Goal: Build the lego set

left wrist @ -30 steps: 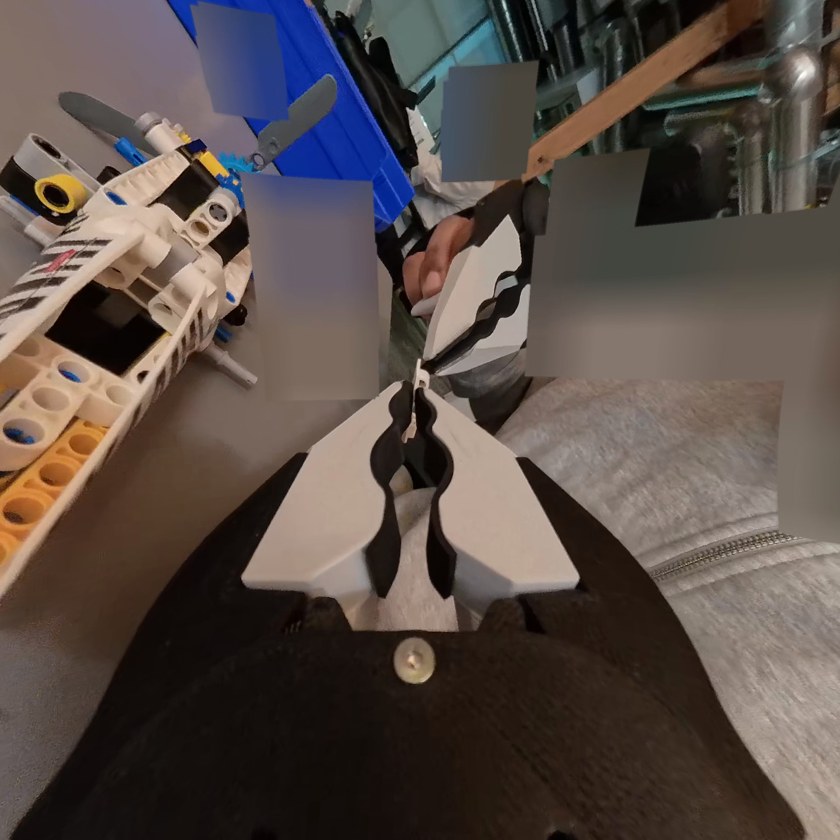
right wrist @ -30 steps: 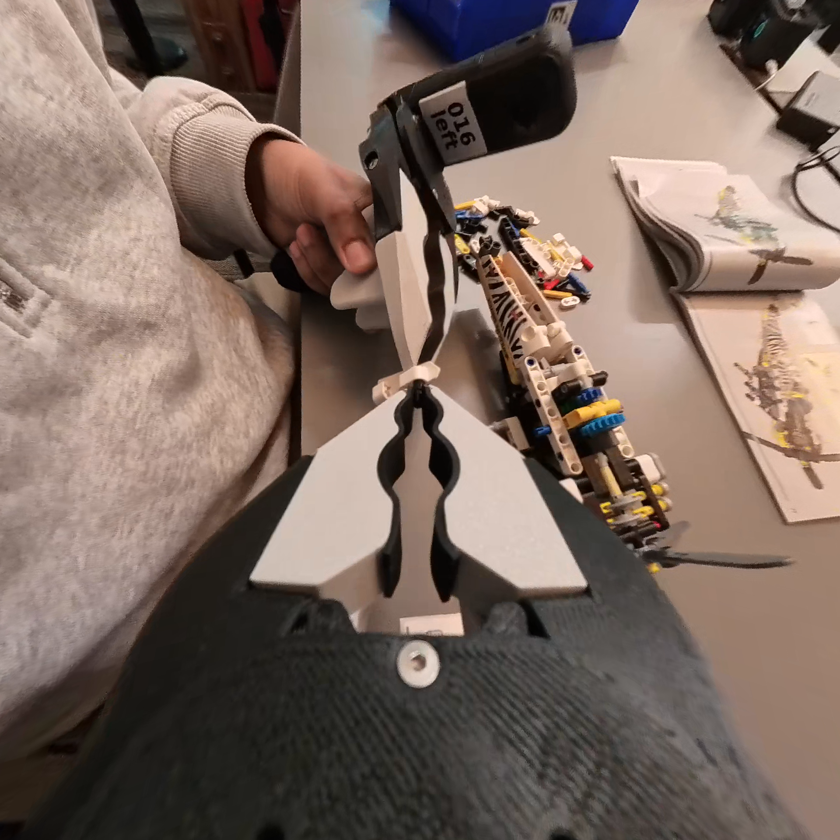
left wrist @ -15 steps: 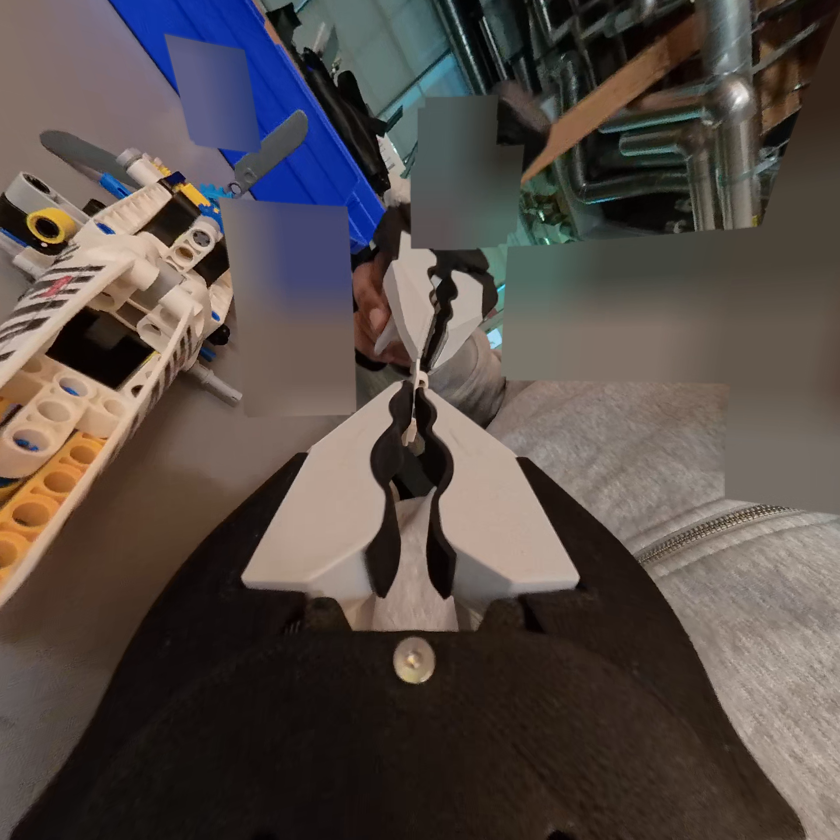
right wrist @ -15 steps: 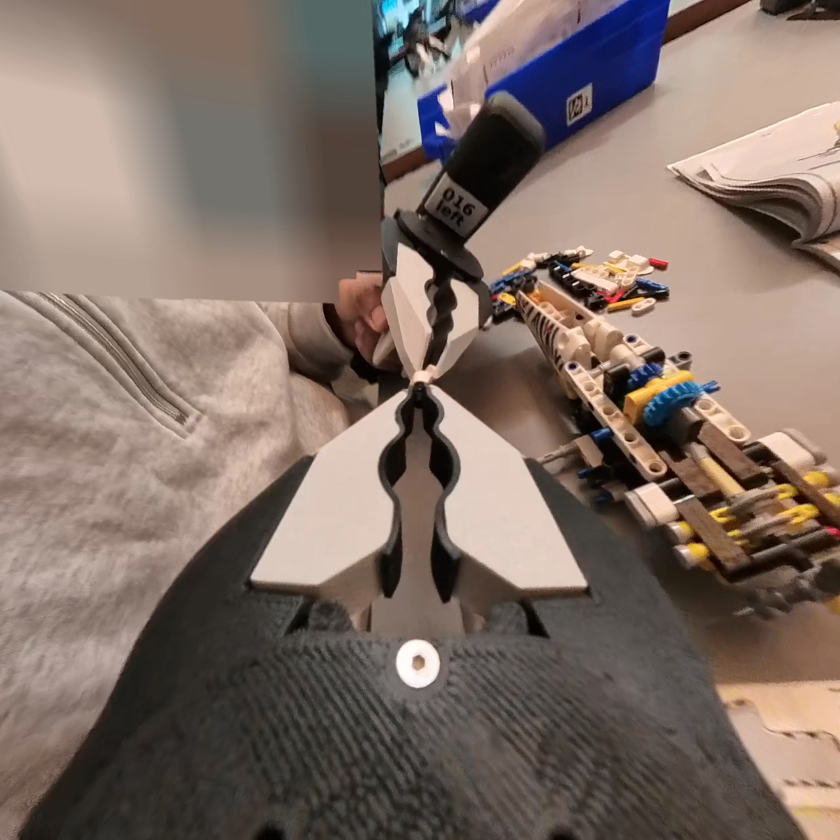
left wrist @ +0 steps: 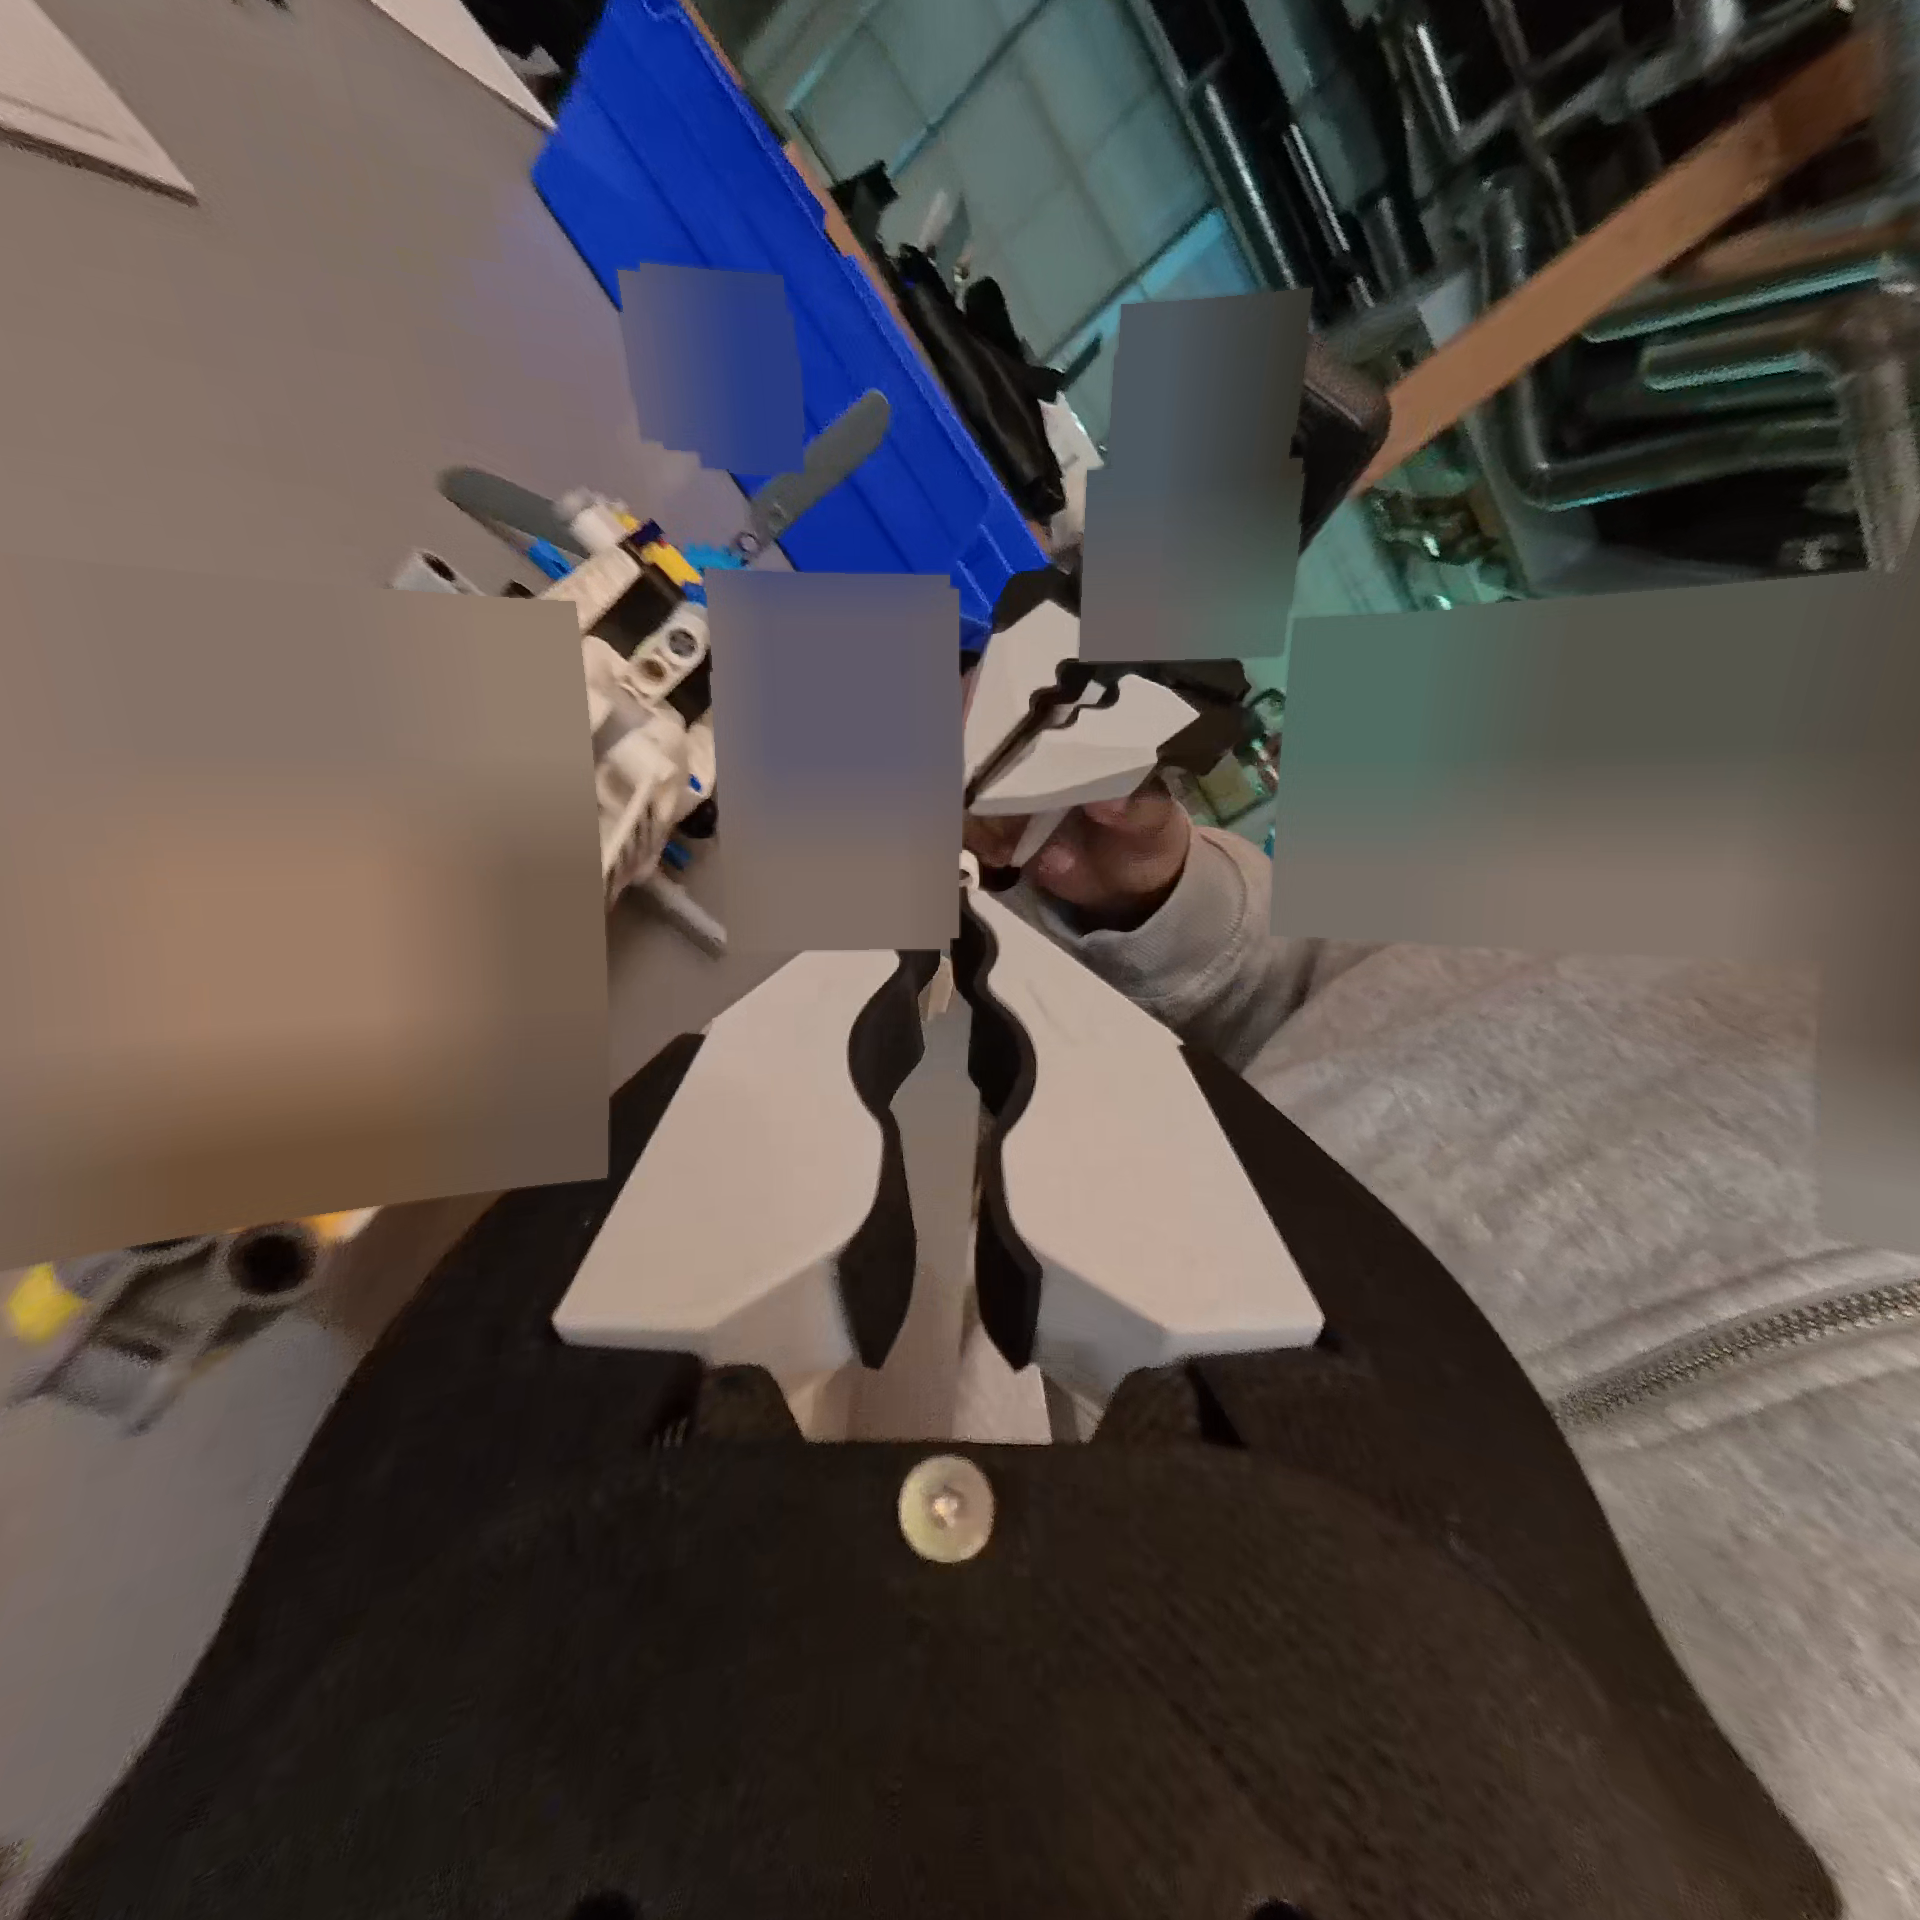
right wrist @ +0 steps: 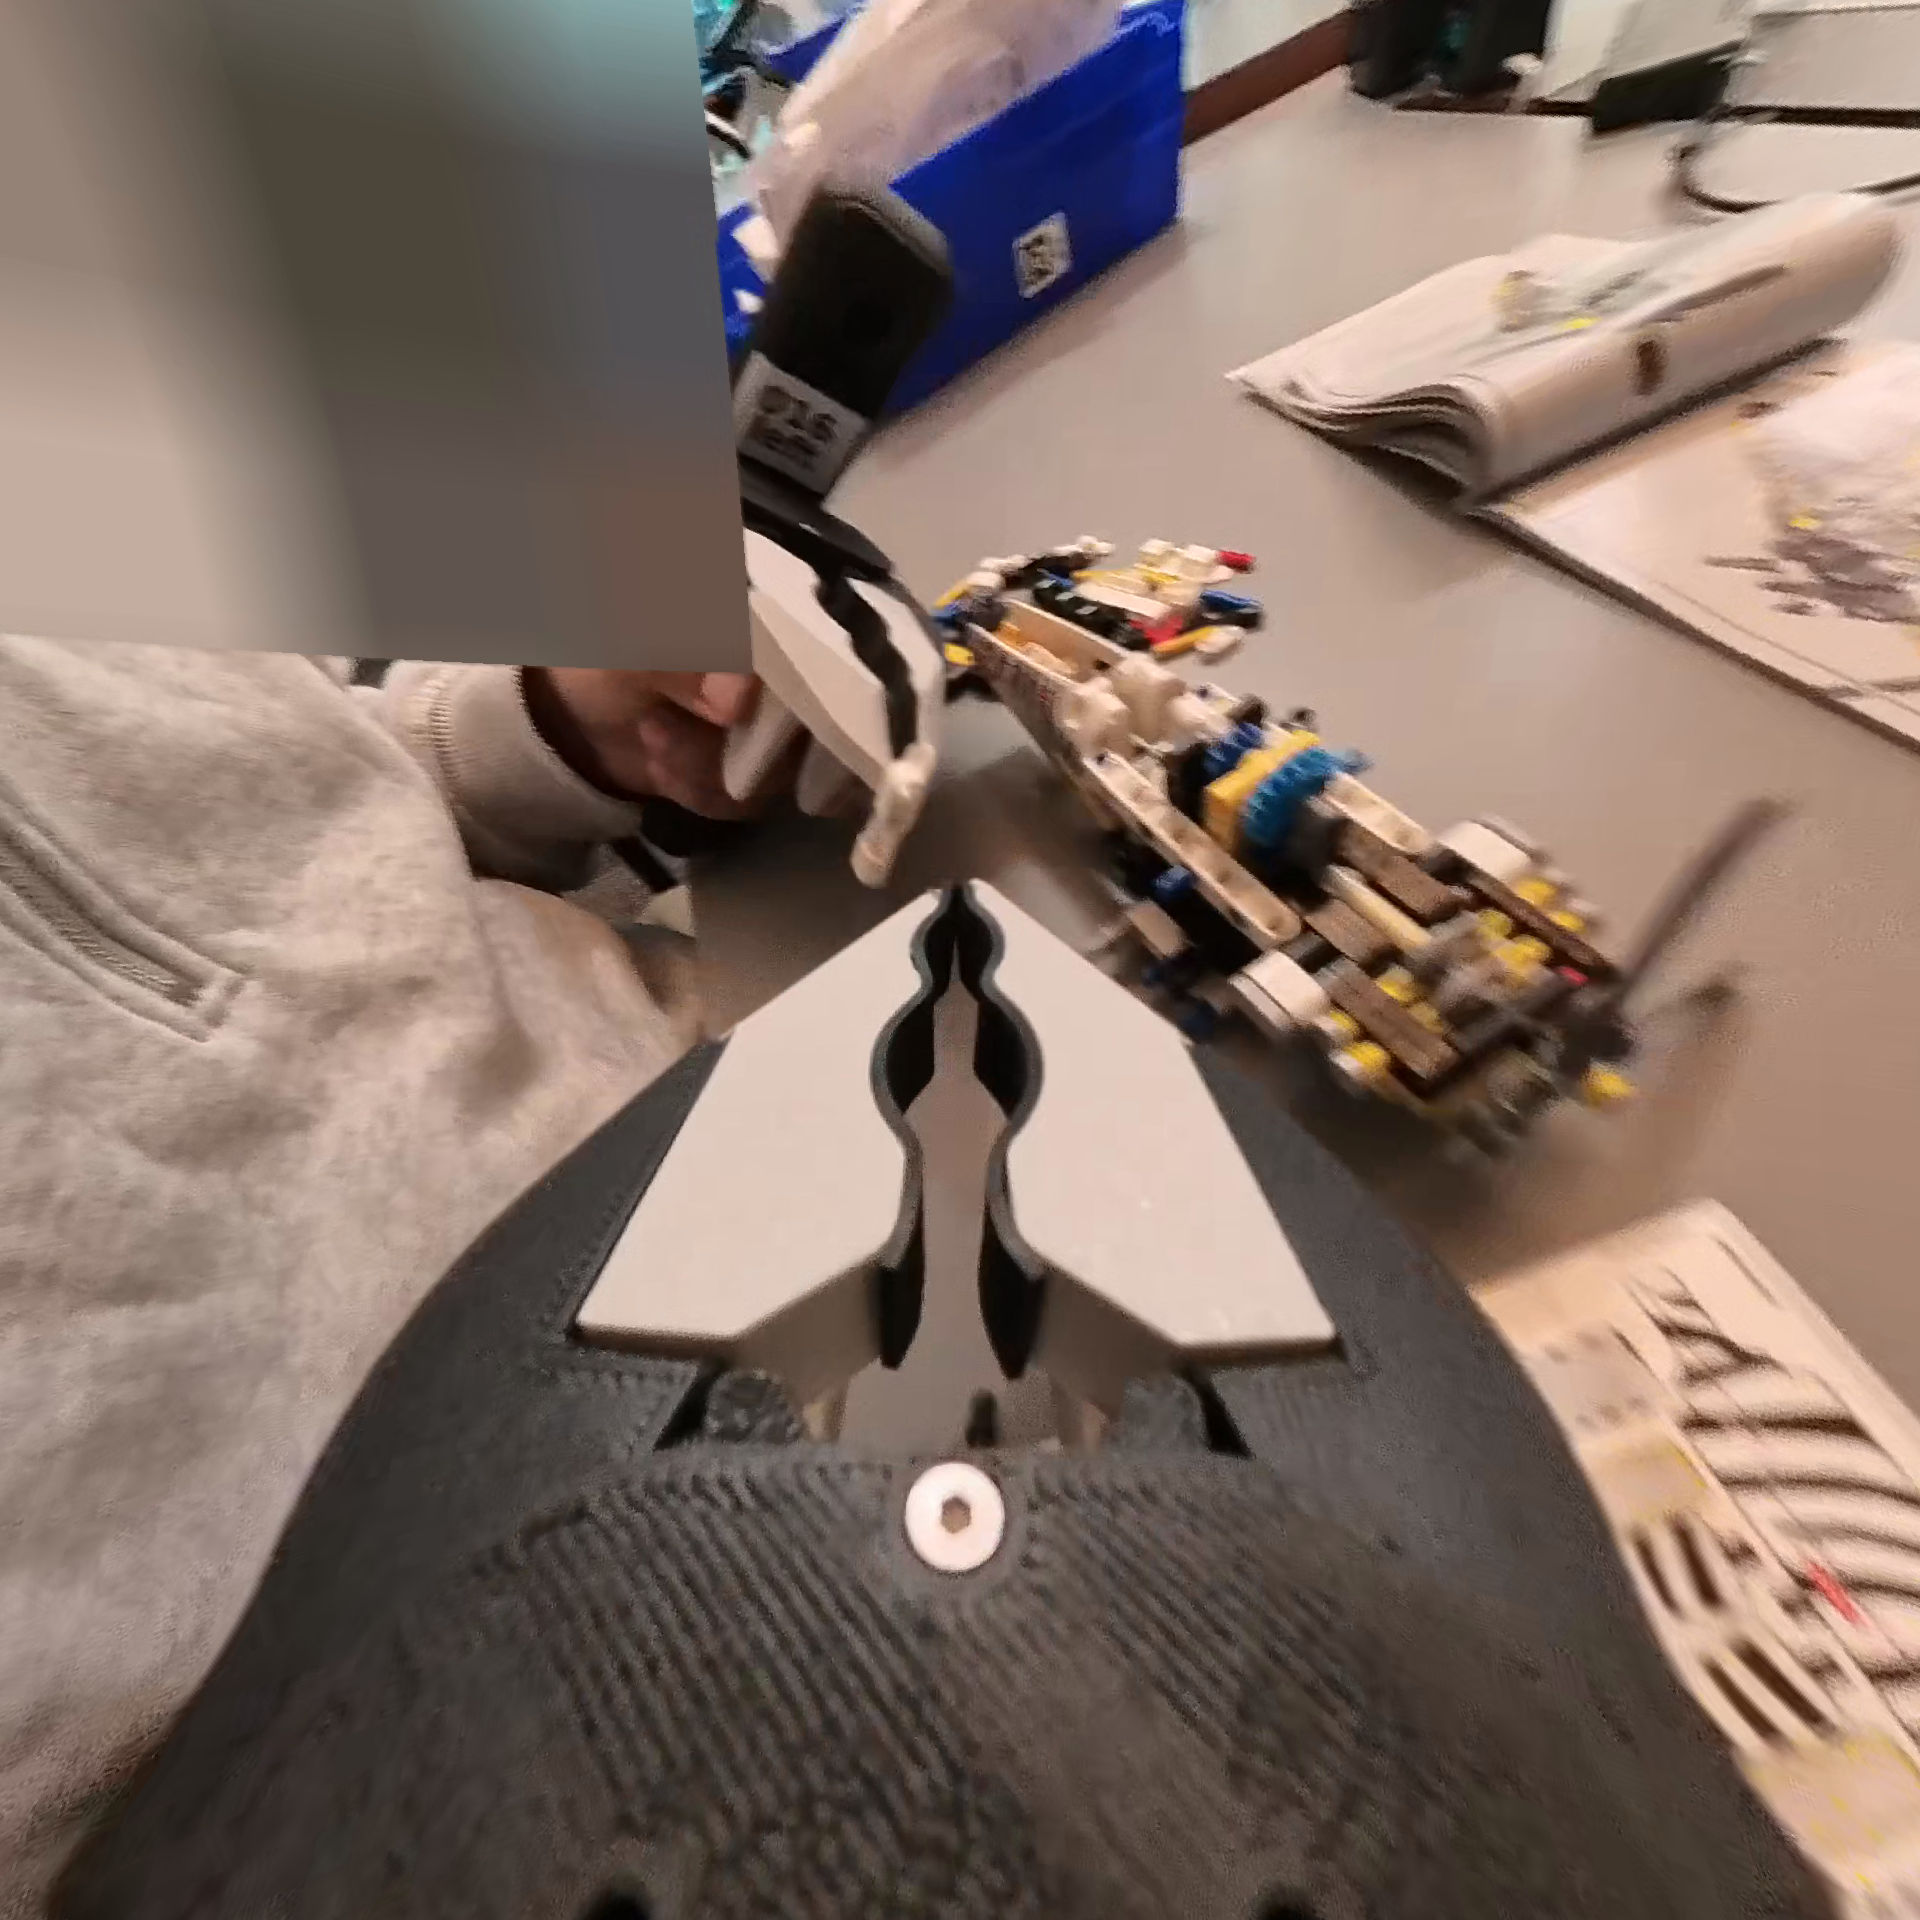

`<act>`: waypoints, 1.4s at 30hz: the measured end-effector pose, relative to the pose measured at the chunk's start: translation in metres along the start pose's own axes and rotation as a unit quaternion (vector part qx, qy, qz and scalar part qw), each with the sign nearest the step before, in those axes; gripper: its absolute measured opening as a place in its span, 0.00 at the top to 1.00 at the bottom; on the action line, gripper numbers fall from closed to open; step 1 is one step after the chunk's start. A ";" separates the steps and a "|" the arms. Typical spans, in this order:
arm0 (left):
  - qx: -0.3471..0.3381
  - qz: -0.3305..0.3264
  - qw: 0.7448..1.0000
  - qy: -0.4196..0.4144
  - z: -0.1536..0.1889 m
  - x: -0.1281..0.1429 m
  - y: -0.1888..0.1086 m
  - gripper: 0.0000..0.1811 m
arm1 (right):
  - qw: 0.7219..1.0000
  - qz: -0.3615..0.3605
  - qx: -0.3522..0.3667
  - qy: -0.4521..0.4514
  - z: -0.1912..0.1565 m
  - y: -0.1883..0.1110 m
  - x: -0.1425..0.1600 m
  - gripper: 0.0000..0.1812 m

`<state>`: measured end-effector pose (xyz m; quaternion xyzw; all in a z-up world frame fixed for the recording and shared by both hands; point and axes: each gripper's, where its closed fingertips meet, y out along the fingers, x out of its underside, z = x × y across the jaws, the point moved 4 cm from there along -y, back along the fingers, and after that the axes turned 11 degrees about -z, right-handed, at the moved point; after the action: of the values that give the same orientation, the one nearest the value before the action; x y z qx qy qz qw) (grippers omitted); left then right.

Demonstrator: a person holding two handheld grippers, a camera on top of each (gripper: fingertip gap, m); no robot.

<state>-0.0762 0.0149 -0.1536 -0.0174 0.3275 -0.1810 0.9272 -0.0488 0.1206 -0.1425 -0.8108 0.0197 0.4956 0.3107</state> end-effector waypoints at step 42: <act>0.018 0.003 1.000 0.009 0.003 -0.001 -0.002 1.00 | 0.977 -0.143 0.158 0.004 -0.020 -0.012 0.083 0.93</act>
<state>-0.0757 0.0134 -0.1505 0.0024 0.3327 -0.1840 0.9249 0.0129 0.1429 -0.1980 -0.7477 -0.0174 0.4336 0.5026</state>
